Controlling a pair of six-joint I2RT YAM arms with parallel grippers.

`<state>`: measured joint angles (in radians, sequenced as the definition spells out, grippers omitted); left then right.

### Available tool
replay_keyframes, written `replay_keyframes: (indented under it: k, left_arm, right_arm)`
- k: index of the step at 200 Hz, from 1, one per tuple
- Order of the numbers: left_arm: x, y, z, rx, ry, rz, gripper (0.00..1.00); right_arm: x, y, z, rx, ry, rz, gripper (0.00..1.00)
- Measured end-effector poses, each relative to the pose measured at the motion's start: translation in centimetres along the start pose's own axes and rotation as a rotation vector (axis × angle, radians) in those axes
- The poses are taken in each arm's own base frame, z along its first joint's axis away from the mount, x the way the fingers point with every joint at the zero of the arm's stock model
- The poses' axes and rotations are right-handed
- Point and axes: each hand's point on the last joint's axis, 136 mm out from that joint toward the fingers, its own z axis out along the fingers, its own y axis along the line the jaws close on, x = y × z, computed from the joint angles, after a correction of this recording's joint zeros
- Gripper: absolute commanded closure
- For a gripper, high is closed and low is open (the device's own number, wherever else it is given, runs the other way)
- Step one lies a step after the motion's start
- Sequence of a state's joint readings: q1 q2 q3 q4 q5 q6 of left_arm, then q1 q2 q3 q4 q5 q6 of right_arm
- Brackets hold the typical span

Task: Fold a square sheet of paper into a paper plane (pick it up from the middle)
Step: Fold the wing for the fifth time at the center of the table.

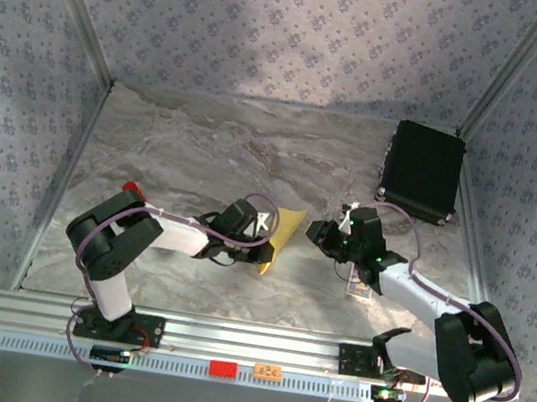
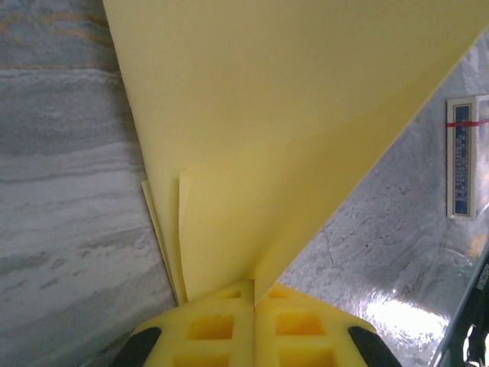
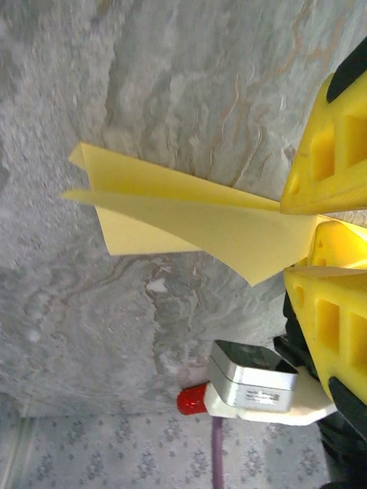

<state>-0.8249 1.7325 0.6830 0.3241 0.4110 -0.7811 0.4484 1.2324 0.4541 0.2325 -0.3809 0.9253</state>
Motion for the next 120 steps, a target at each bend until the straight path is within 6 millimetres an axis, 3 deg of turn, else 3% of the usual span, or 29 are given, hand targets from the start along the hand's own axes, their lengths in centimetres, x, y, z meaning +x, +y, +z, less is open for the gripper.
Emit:
replay_keyframes:
  k: [59, 120]
  left_arm:
    - [0.2, -0.3, 0.1, 0.096, 0.009, -0.068, 1.00]
    - [0.0, -0.4, 0.0, 0.169, 0.002, -0.135, 1.00]
  right_arm:
    - [2.1, 0.8, 2.4, -0.051, 0.100, -0.059, 0.77]
    - [3.0, 2.4, 4.5, -0.123, 0.174, -0.092, 0.80]
